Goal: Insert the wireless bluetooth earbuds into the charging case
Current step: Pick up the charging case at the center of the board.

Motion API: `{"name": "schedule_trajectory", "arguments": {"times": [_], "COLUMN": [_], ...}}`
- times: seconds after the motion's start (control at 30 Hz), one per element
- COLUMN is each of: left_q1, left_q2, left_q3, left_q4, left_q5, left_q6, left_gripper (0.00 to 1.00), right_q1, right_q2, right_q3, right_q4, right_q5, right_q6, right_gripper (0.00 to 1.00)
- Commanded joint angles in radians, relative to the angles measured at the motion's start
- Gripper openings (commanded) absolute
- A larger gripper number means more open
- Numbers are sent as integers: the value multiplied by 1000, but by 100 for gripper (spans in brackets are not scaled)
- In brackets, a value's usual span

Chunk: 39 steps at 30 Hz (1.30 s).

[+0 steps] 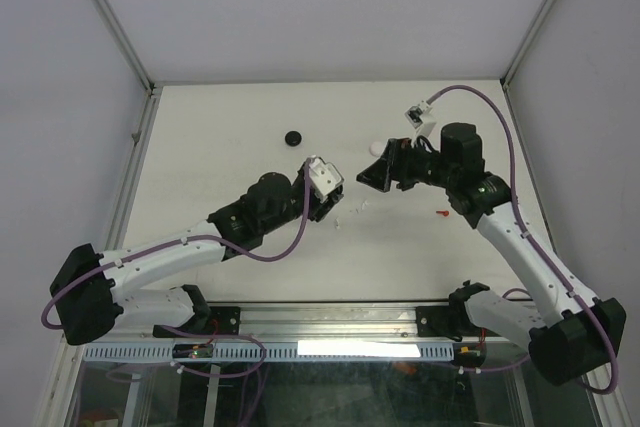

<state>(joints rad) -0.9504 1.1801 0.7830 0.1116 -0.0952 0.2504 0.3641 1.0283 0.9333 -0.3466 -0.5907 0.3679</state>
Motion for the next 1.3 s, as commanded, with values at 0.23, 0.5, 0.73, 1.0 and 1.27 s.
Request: {"name": "schedule_trajectory", "arguments": {"times": [0.23, 0.5, 0.73, 1.0, 1.27], "left_q1": [-79, -83, -83, -82, 7], "left_q2": [9, 7, -12, -68, -188], "left_q3": [-11, -21, -39, -81, -168], "left_q4": [169, 186, 197, 211, 234], "left_q5": [-27, -17, -10, -2, 174], "left_q6": [71, 70, 57, -22, -178], "left_gripper": [45, 45, 48, 66, 72], "right_q1": [155, 193, 196, 192, 181], "right_q2": [84, 96, 83, 39, 34], "right_q3": [53, 28, 20, 53, 144], "right_q4": [149, 188, 184, 99, -54], "right_q5": [-4, -3, -3, 16, -61], "right_q6": [42, 45, 26, -95, -274], "right_gripper": [61, 45, 14, 0, 0]}}
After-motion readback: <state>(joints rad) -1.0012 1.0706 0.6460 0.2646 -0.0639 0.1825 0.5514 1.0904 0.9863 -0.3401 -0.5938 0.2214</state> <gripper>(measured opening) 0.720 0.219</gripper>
